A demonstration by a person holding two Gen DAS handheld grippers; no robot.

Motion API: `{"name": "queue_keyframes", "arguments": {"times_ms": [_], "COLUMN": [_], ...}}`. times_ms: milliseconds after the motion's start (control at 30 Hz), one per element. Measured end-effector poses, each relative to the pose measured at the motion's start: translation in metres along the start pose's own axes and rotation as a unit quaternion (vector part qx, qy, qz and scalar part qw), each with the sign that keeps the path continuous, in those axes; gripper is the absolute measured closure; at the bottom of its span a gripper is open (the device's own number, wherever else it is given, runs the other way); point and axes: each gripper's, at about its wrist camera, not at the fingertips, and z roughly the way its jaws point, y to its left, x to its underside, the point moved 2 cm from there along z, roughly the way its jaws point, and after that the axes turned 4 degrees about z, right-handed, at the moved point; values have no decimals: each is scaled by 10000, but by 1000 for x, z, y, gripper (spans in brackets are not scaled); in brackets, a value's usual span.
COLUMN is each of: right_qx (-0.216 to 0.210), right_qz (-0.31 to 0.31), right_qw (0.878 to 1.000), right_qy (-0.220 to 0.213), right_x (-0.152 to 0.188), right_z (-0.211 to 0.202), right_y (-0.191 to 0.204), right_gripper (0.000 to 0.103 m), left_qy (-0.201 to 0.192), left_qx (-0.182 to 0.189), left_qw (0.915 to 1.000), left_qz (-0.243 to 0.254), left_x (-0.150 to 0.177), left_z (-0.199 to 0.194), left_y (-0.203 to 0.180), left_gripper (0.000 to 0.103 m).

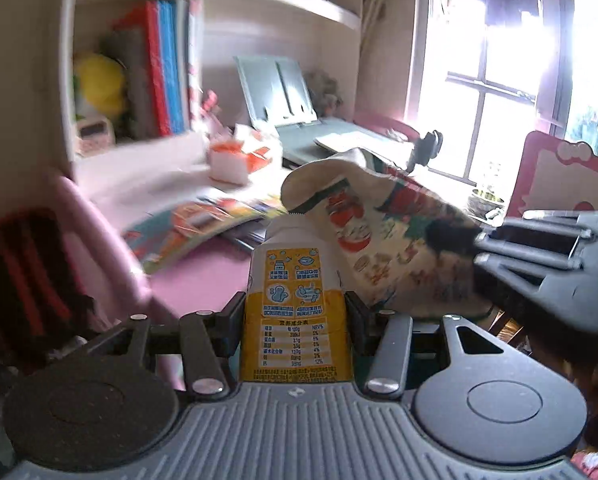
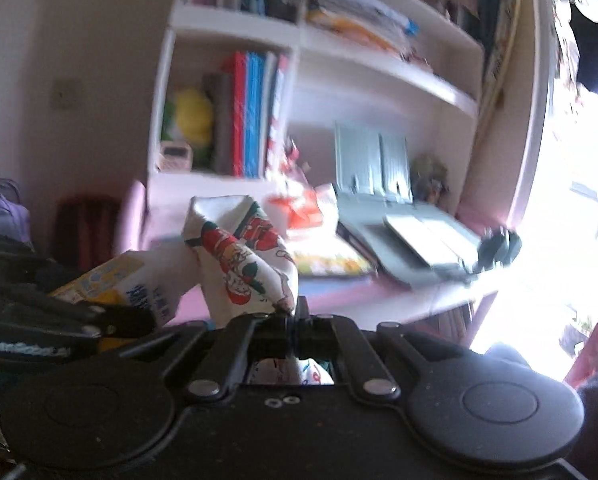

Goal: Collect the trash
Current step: 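Carry bottle and tote bag over green bin and open both tools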

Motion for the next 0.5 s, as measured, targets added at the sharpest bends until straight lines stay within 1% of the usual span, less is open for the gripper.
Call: {"name": "queue_keyframes", "arguments": {"times_ms": [133, 200, 233, 300, 367, 433, 500], "right_qx": [-60, -68, -113, -256, -393, -399, -436], "right_qz": [-37, -26, 1, 188, 326, 351, 330], "right_qw": [9995, 9990, 9986, 9969, 9951, 9945, 9938], "right_qy": [309, 436, 517, 719, 850, 898, 966], "right_x": [24, 30, 31, 39, 44, 47, 48], "right_z": [23, 32, 38, 47, 55, 57, 58], "right_y": [-6, -6, -7, -12, -16, -17, -17], "right_gripper": [103, 102, 102, 102, 98, 93, 91], "left_qy": [336, 469, 551, 711, 894, 1026, 1122], "left_qx": [47, 22, -51, -111, -179, -224, -235], "left_qw": [9994, 9989, 9985, 9974, 9958, 9944, 9933], "left_qz": [-42, -25, 11, 48, 103, 139, 110], "left_x": [8, 12, 16, 23, 29, 34, 36], "left_z": [47, 64, 73, 86, 96, 103, 107], "left_y": [-12, -13, -13, -15, -17, -19, -19], "left_gripper": [53, 53, 53, 52, 52, 52, 52]}}
